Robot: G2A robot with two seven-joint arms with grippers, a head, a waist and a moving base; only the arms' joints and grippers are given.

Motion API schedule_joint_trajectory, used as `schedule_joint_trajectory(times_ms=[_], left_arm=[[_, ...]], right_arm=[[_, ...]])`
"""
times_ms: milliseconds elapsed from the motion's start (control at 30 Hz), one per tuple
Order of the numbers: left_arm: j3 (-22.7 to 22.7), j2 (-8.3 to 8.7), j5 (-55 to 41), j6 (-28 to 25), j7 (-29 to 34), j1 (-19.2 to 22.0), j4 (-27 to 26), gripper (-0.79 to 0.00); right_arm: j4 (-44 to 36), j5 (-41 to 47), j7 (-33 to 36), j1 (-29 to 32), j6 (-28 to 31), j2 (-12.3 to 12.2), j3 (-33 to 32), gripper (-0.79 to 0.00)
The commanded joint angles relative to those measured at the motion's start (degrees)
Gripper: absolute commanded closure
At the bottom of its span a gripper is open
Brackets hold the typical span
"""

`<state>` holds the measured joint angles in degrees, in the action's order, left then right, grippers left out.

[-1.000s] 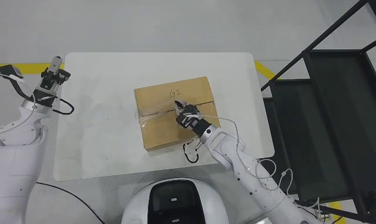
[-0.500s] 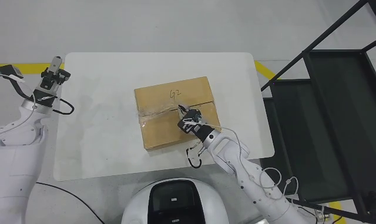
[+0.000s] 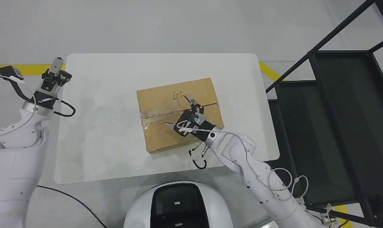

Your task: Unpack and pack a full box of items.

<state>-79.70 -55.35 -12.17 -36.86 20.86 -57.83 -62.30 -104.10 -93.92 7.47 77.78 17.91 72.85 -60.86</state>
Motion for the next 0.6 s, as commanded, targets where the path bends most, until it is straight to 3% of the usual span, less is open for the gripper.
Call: schedule_joint_trajectory(times_ms=[0,567], left_arm=[[0.00,0.00,0.00,0.00,0.00,0.00,0.00,-0.785],[0.00,0.00,0.00,0.00,0.00,0.00,0.00,-0.785]], right_arm=[[0.15,-0.97,1.89,-1.18,-0.33,0.22,1.06,-0.785],[5.95,-4.44,11.67,-8.91,-7.85,2.54,7.17,-0.785]])
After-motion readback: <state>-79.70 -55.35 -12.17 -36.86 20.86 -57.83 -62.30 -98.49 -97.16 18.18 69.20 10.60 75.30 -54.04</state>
